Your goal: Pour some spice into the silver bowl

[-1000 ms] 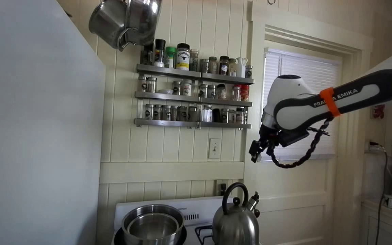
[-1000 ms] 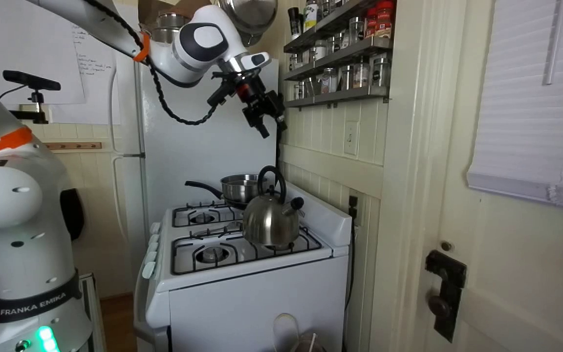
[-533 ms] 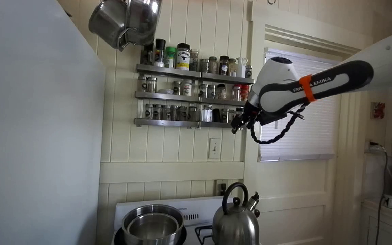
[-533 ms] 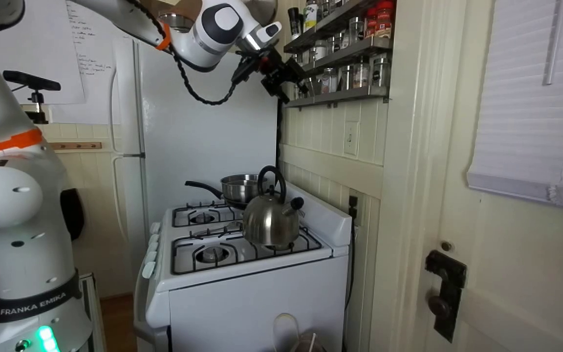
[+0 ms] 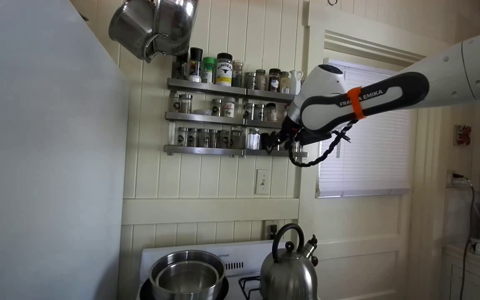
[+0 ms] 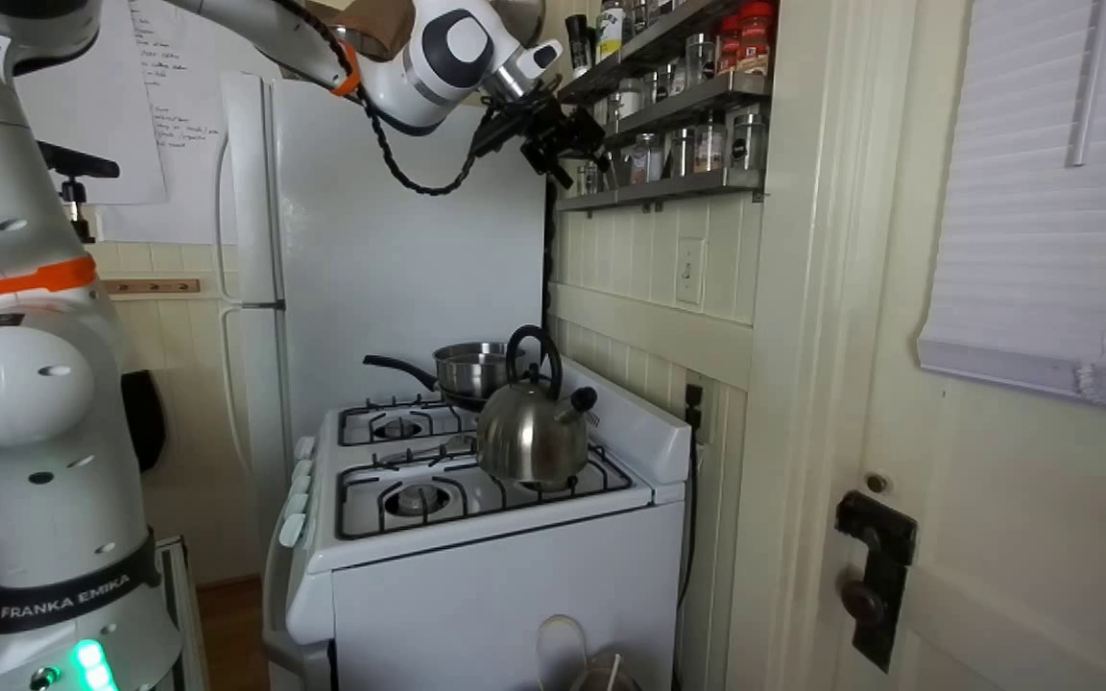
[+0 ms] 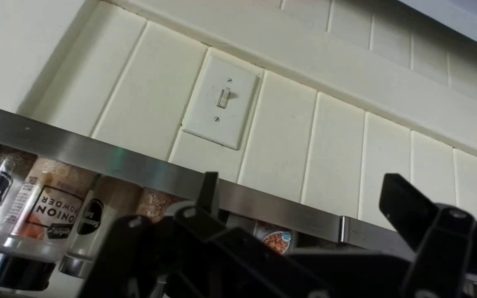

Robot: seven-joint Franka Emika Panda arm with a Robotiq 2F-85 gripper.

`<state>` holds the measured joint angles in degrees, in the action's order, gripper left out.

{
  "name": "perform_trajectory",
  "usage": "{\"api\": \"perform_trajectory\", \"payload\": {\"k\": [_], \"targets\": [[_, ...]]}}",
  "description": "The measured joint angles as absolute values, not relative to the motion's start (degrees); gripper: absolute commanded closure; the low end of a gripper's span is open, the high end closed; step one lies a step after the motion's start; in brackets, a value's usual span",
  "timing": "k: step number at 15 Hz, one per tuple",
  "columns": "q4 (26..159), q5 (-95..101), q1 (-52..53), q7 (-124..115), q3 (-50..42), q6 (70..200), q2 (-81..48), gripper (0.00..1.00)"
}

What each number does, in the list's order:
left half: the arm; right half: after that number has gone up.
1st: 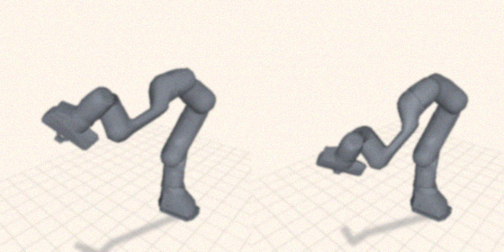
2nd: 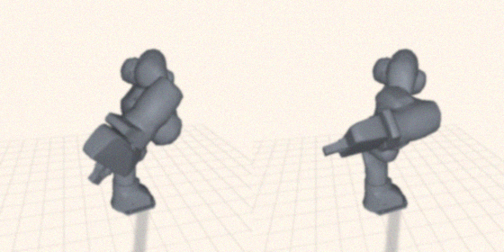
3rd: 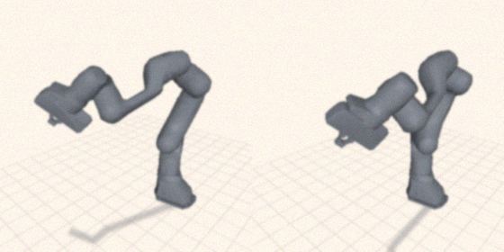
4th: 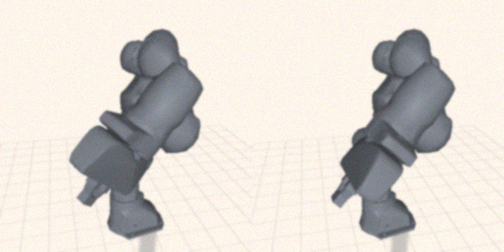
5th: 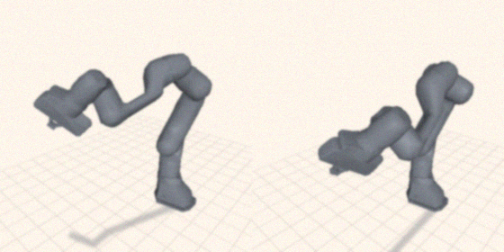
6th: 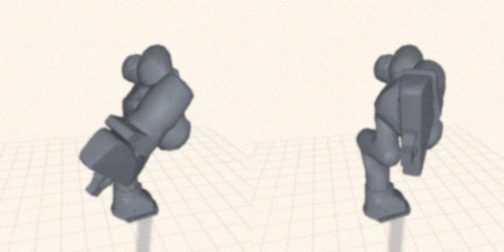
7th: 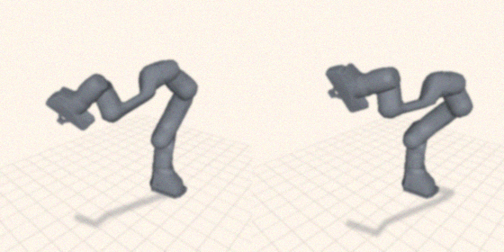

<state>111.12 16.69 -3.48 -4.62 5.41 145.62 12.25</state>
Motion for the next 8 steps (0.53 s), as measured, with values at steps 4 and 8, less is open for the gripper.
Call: {"api": "perform_trajectory", "payload": {"k": [4,8], "targets": [[110.84,16.69,-3.46,-4.62,5.21,146.35,12.06,0.0],[109.35,16.89,-3.72,-4.62,3.57,154.41,9.38,0.0]]}}
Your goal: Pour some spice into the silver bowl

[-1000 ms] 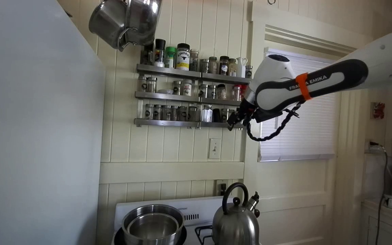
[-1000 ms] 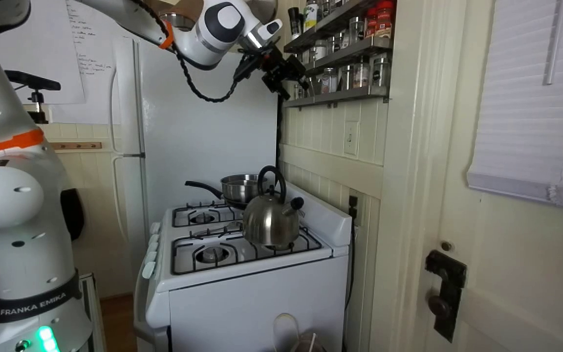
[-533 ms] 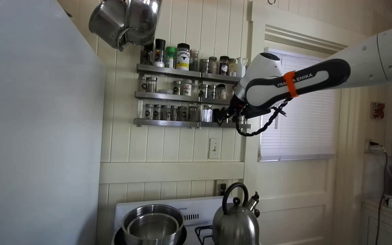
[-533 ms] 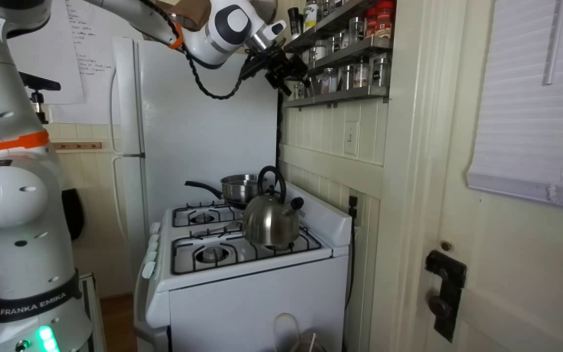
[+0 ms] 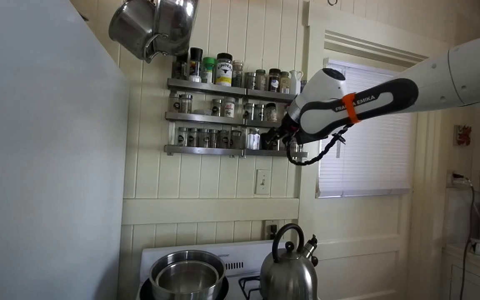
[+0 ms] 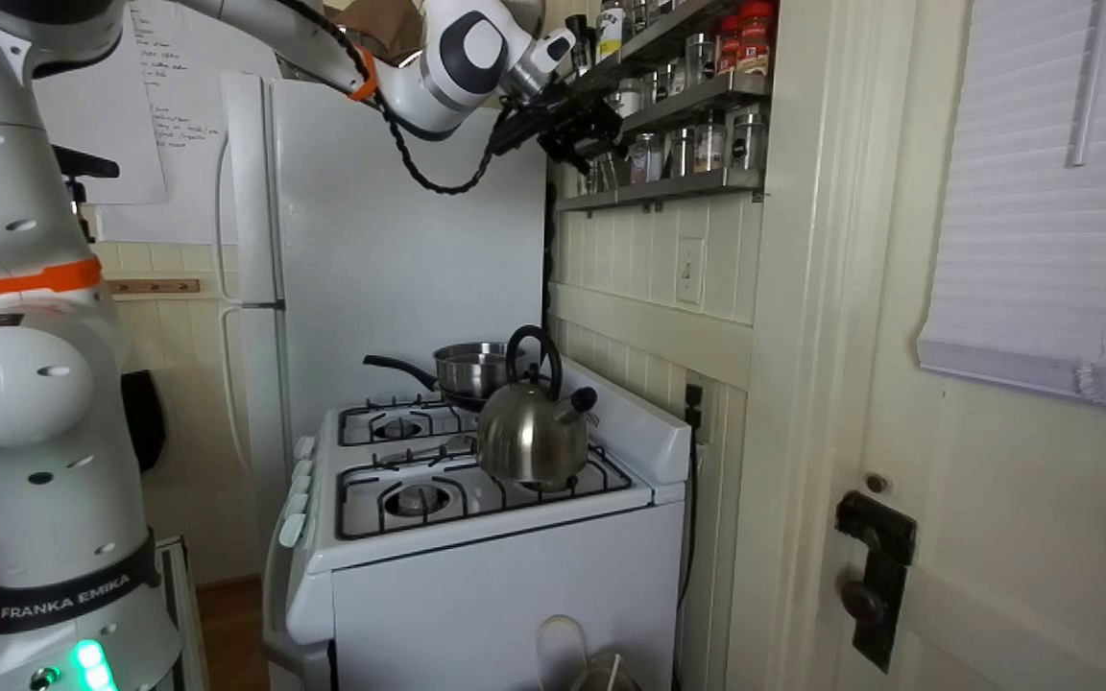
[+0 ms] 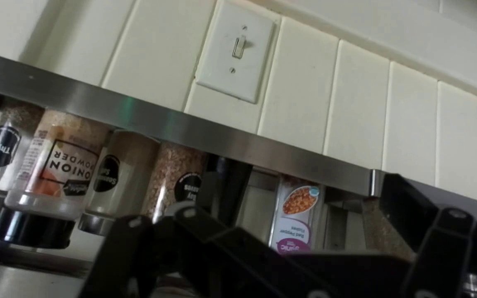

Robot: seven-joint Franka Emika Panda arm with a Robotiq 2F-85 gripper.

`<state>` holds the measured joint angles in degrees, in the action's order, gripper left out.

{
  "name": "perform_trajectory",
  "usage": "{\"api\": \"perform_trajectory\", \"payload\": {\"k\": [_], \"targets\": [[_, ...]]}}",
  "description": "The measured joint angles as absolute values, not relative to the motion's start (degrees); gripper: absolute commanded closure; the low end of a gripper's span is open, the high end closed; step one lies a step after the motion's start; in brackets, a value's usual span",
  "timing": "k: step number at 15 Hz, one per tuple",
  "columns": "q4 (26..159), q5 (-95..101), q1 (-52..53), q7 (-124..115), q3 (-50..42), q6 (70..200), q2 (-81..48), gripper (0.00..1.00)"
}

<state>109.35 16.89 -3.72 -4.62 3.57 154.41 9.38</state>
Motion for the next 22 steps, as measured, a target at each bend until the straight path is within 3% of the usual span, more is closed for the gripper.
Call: {"api": "perform_trajectory", "payload": {"k": [9,22], "targets": [[105.95,13.67,-3.46,-4.27,2.35,169.09,2.03,0.0],[101.19,6.39,-1.99,-0.64,2.33,174.97,-3.63,0.0]]}}
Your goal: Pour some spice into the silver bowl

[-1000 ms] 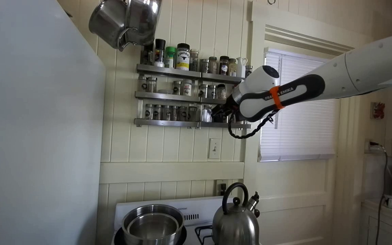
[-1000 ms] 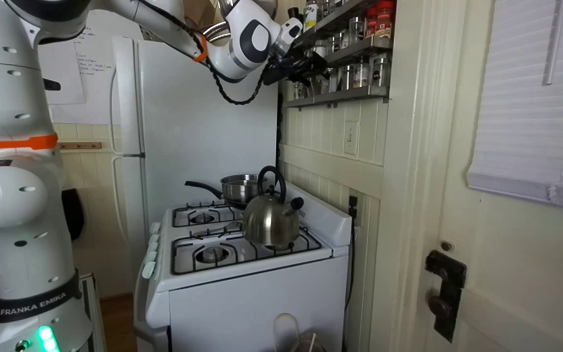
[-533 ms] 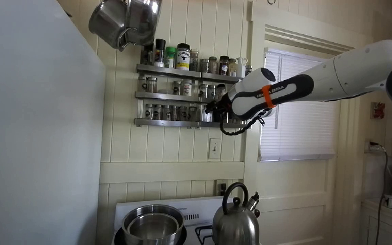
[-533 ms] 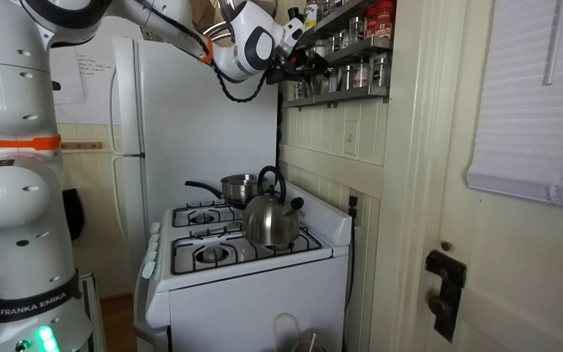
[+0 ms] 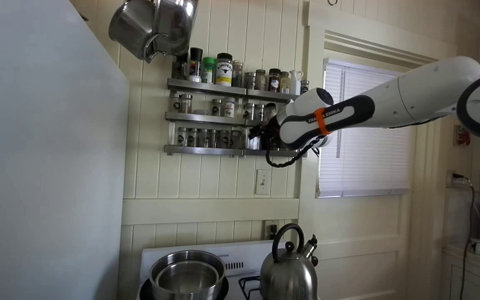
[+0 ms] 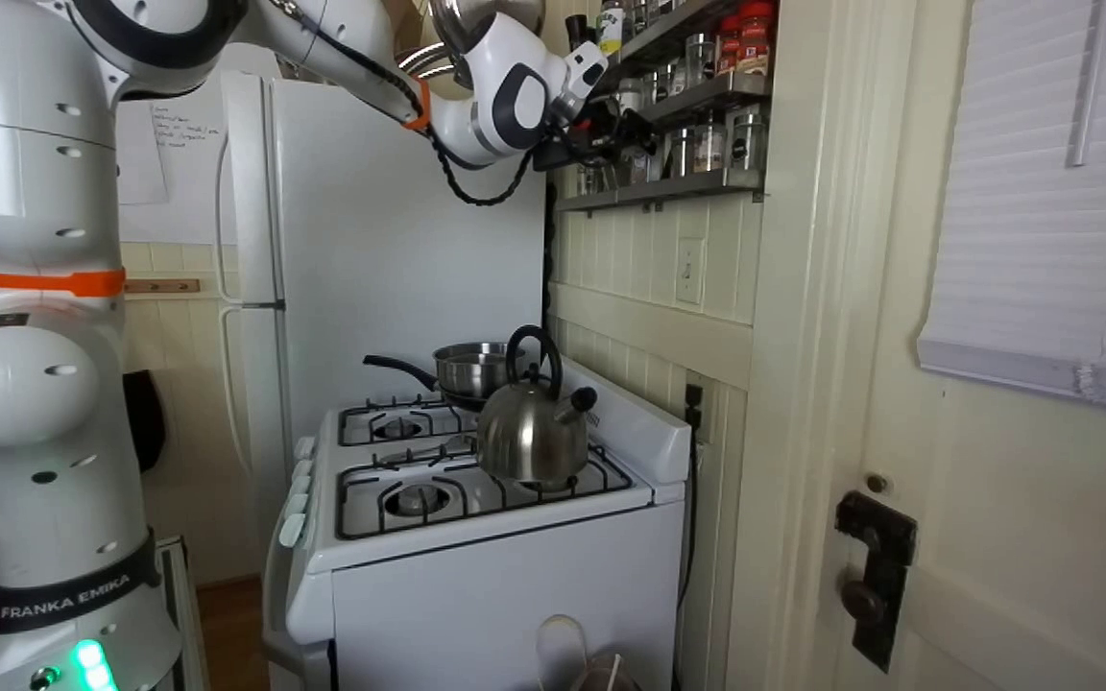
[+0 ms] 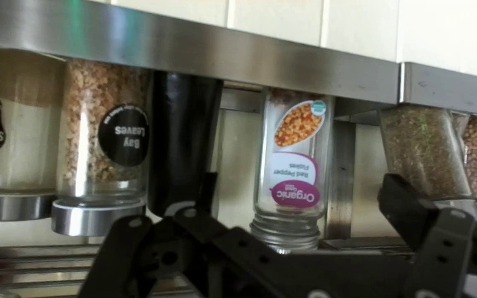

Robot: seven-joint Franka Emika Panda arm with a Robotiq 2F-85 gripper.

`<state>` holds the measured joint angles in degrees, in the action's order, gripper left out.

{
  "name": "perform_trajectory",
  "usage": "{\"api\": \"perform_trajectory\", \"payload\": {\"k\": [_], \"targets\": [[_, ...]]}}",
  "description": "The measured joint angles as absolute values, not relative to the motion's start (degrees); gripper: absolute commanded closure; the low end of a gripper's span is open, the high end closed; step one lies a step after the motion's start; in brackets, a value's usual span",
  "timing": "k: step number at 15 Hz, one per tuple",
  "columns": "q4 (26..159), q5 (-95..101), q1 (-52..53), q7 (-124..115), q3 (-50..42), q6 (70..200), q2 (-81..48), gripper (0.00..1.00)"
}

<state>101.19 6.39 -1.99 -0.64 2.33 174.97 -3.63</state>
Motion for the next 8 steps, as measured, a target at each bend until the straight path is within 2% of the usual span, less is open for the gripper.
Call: {"api": "perform_trajectory", "payload": {"k": [2,4,5,7,8], "targets": [[101.14,5.19,-2.0,0.55,2.88,176.72,-4.27,0.15],[101.1,4.7,-2.03,1.39,3.25,178.15,-4.77,0.23],[101.08,4.63,-2.11,1.61,3.39,178.67,-4.96,0.17],[100.89,4.62,-2.29,2.02,3.52,179.0,-5.28,0.14],[100.78,4.61,-2.37,2.27,3.53,179.11,-5.43,0.08]]}}
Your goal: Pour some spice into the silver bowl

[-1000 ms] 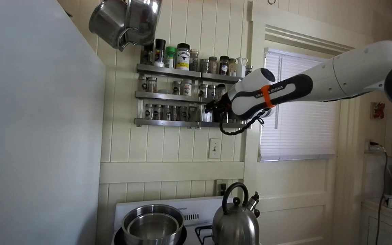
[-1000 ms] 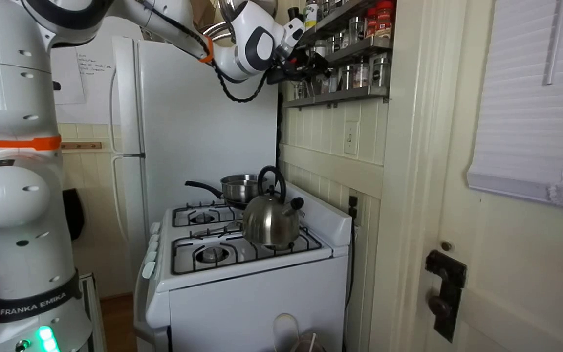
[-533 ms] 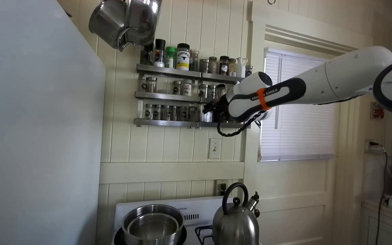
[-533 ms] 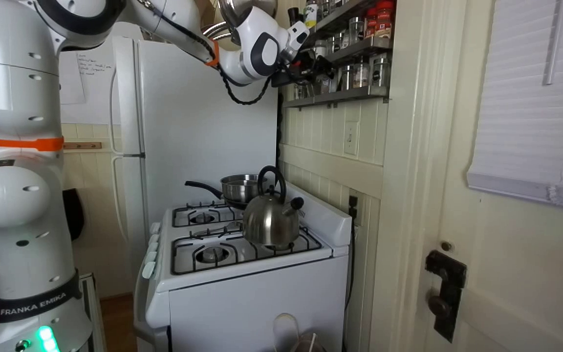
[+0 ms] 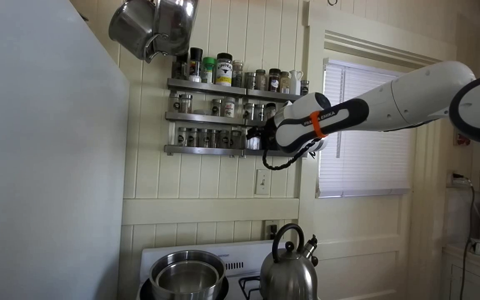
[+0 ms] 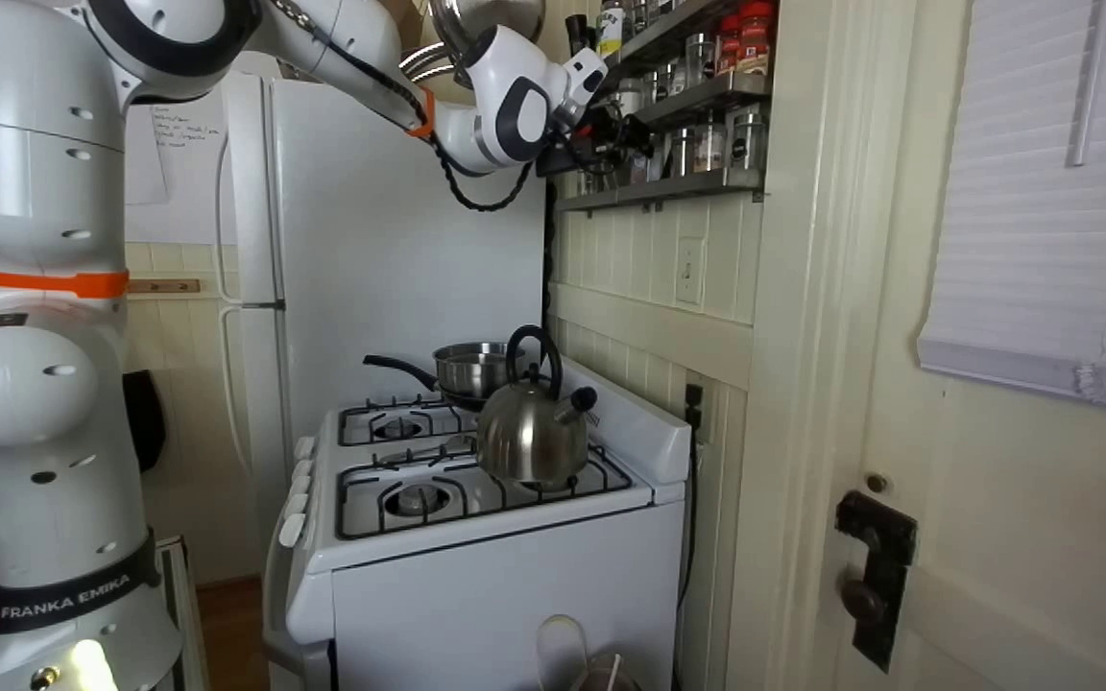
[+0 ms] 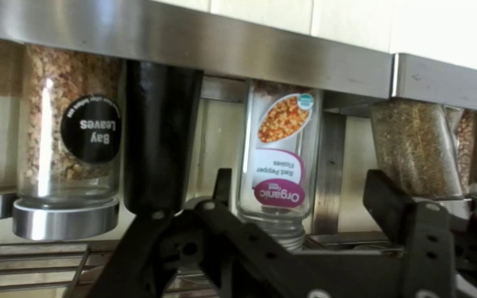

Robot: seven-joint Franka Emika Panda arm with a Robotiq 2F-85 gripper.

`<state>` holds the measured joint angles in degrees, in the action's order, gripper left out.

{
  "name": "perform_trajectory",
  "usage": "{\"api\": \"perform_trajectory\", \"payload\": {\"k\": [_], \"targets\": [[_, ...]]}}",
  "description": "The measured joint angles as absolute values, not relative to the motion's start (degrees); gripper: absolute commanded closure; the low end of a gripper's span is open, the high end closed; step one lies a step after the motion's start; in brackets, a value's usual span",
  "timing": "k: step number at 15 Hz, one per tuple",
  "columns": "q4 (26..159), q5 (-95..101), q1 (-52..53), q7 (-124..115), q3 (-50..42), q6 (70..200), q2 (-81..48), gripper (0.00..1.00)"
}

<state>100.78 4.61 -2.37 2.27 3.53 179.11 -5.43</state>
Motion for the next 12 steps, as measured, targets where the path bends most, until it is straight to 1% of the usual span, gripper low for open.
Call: {"api": "perform_trajectory", "payload": {"k": [1,2,4,5,6,7,8,12], "targets": [[100.7,4.61,-2.47,2.49,3.54,179.21,-5.57,0.11],[100.64,4.61,-2.53,2.64,3.55,179.31,-5.68,0.09],[100.62,4.61,-2.71,3.03,3.55,179.76,-5.8,0.16],[100.61,4.61,-2.77,3.21,3.55,180.37,-5.87,0.22],[100.61,4.61,-2.84,3.37,3.55,181.28,-5.99,0.21],[100.61,4.61,-2.92,3.41,3.55,182.18,-6.13,0.34],[100.61,4.61,-2.98,3.44,3.55,182.93,-6.29,0.38],[100.61,4.62,-3.12,3.64,3.6,184.46,-6.95,0.72]]}}
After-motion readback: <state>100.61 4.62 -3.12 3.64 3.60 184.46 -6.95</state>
